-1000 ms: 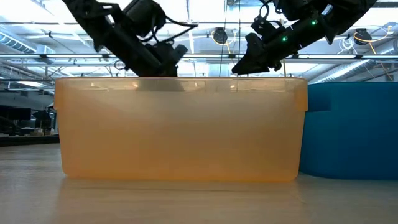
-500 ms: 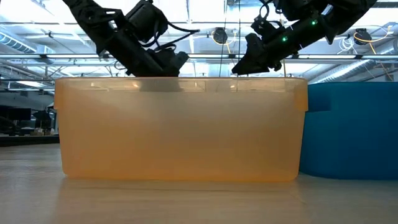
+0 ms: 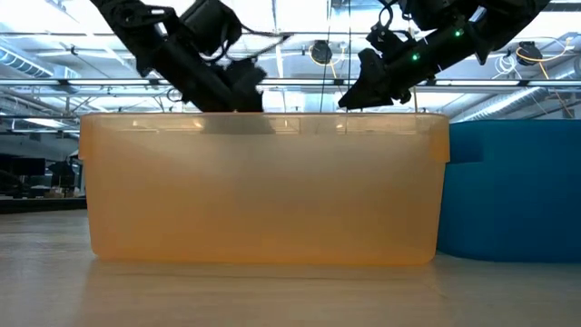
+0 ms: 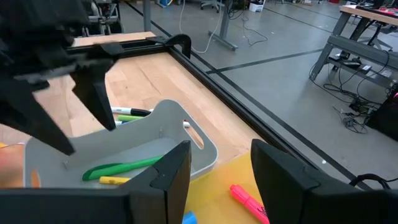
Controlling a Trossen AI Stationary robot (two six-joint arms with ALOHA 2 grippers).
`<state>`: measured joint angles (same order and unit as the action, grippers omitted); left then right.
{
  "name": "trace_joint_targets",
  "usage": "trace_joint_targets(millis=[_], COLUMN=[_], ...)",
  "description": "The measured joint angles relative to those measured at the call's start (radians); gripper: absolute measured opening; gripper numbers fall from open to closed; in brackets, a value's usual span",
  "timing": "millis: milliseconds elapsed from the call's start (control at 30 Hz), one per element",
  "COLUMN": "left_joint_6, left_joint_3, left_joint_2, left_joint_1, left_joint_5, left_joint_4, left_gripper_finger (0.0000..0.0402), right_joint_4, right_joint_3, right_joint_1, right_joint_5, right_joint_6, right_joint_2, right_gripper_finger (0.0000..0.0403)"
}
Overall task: Pick & Place Markers
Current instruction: Put the white and black highlighter pen into the blue bin
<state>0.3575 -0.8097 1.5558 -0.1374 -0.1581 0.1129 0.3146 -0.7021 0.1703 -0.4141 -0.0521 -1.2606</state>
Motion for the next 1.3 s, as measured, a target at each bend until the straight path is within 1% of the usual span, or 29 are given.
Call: trace_joint_targets(millis=[67, 133, 200, 233, 300, 400, 533, 567, 633, 700, 800, 900, 967, 1067, 1300], left_joint_6=[-0.036, -0.059, -0.070, -0.071, -0.067, -0.053, 0.008, 0.022, 0.028, 0.007, -0.046, -0.085, -0.104, -0.114, -0.114], left_joint_3=[0.000, 0.001, -0.002, 0.001, -0.002, 0.007, 0.006, 0.008, 0.021, 0.048, 0.108, 0.168, 0.208, 0.254, 0.302], left_joint_2=[-0.055, -0.114, -0.182, -0.220, -0.266, -0.325, -0.344, -0.340, -0.333, -0.327, -0.311, -0.283, -0.281, -0.257, -0.225], left_joint_1=[-0.004, -0.010, -0.018, -0.022, -0.028, -0.041, -0.086, -0.097, -0.129, -0.164, -0.231, -0.293, -0.327, -0.355, -0.367], left_joint_5=[0.003, -0.022, -0.079, -0.119, -0.204, -0.274, -0.273, -0.274, -0.259, -0.202, -0.086, -0.016, 0.021, 0.085, 0.120], left_joint_4=[-0.088, -0.154, -0.254, -0.317, -0.388, -0.558, -0.731, -0.753, -0.743, -0.717, -0.613, -0.502, -0.457, -0.347, -0.300], left_gripper_finger=[0.0257, 0.0267, 0.0270, 0.0270, 0.0267, 0.0259, 0.0246, 0.0243, 0.0238, 0.0235, 0.0236, 0.0236, 0.0237, 0.0237, 0.0237], right_joint_4=[-0.005, -0.005, -0.007, -0.006, -0.005, 0.002, 0.004, 0.003, 0.004, 0.006, 0.006, 0.006, 0.009, 0.010, 0.010], right_joint_3=[0.000, 0.000, 0.000, 0.000, 0.000, 0.000, 0.000, 0.000, 0.000, 0.000, 0.000, 0.000, 0.000, 0.000, 0.000], right_joint_1=[0.000, 0.000, 0.000, 0.000, 0.000, 0.000, 0.000, -0.001, -0.001, -0.001, -0.001, -0.001, -0.001, -0.001, -0.001], right_joint_5=[0.000, 0.000, 0.000, 0.000, 0.000, 0.000, 0.000, 0.000, 0.001, 0.001, 0.001, 0.001, 0.001, 0.001, 0.001], right_joint_6=[0.000, 0.001, 0.002, 0.002, 0.002, 0.003, 0.001, 0.000, 0.000, 0.000, 0.000, 0.000, 0.000, 0.000, 0.000], right_joint_2=[0.000, 0.000, 0.000, 0.000, 0.000, 0.000, 0.000, 0.000, 0.000, 0.000, 0.000, 0.000, 0.000, 0.000, 0.000], right_gripper_finger=[0.0155, 0.0155, 0.0155, 0.0155, 0.0155, 0.0155, 0.0155, 0.0155, 0.0155, 0.0155, 0.0155, 0.0155, 0.0155, 0.0155, 0.0155])
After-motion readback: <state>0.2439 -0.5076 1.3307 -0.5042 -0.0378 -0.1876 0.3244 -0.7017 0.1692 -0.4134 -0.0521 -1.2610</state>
